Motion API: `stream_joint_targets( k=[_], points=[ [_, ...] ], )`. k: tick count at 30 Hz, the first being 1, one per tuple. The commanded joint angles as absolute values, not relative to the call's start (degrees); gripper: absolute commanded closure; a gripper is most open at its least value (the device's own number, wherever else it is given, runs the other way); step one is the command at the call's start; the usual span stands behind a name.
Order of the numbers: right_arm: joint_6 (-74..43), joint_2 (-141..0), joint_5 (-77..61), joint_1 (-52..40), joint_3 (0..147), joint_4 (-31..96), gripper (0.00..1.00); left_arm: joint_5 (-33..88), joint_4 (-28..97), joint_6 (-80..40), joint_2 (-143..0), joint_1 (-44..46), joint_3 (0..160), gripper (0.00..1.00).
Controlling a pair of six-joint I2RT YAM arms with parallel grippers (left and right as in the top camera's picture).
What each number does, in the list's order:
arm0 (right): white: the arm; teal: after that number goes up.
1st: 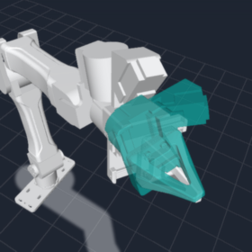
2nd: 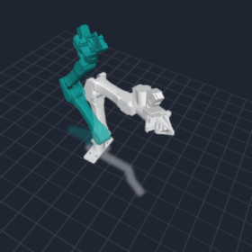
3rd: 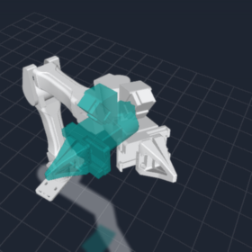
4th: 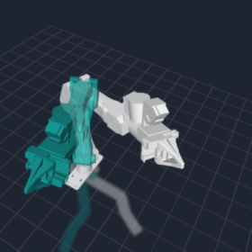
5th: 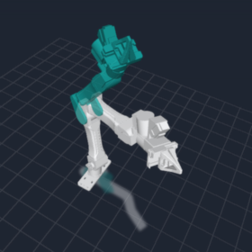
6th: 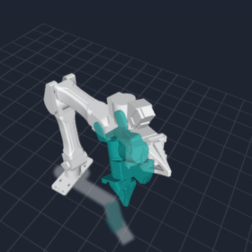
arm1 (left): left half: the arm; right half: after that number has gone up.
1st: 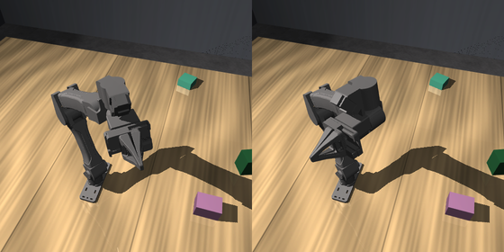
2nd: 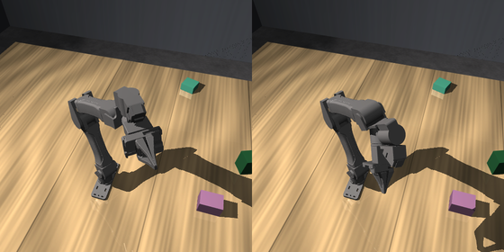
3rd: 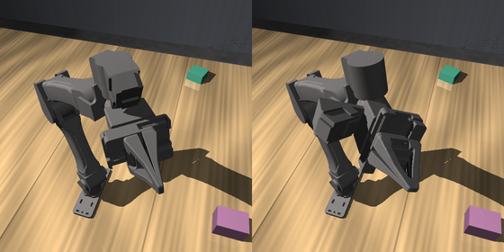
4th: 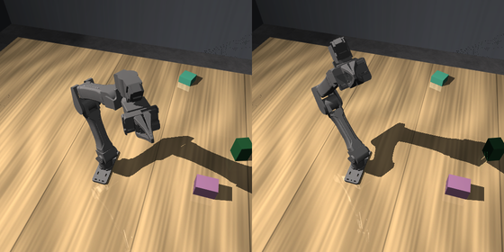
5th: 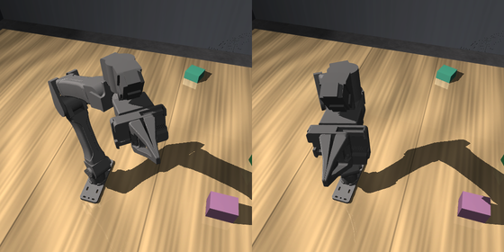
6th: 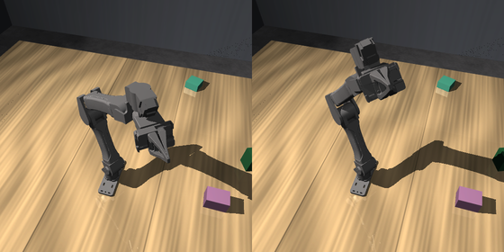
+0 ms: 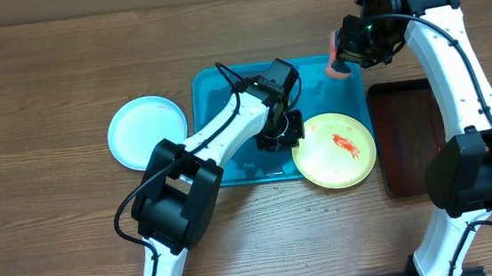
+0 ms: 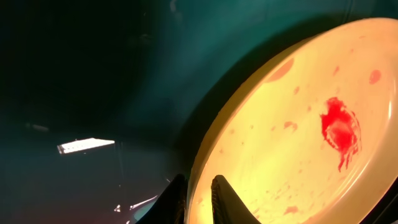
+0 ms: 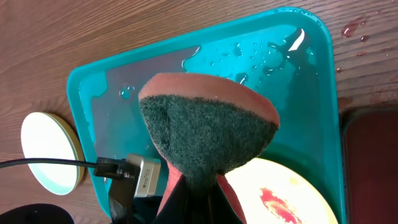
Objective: Clean dirty plates on tray and stack at the side
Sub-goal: 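Drag the stained yellow plate with left gripper to the tray center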
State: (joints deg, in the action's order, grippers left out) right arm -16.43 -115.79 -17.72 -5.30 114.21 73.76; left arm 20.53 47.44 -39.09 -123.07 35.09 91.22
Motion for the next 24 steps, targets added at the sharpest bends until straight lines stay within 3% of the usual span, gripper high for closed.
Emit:
stream_joint_targets(
  k=[1,9,12,14,24],
  points=[
    [-16.01,-115.50,-17.56,-5.50,114.50,73.65,0.96,18.85,47.24,-40.80,-124.40,35.86,90.89,0.83],
    [-15.99,-115.50,-17.41,-5.50,114.50,73.65,0.96,15.40,47.07,-43.94,-124.40,37.28,90.89,0.83],
    [-15.99,-115.50,-17.41,-5.50,114.50,73.65,0.96,14.87,47.09,-44.45,-124.40,37.28,90.89,0.87],
    [-15.99,-115.50,-17.41,-5.50,114.50,73.65,0.96,14.83,47.07,-44.45,-124.40,37.26,90.89,0.95],
    [-14.92,-115.50,-17.43,-5.50,114.50,74.08,0.96,14.61,46.30,-40.75,-124.31,32.32,93.71,0.96]
  ],
)
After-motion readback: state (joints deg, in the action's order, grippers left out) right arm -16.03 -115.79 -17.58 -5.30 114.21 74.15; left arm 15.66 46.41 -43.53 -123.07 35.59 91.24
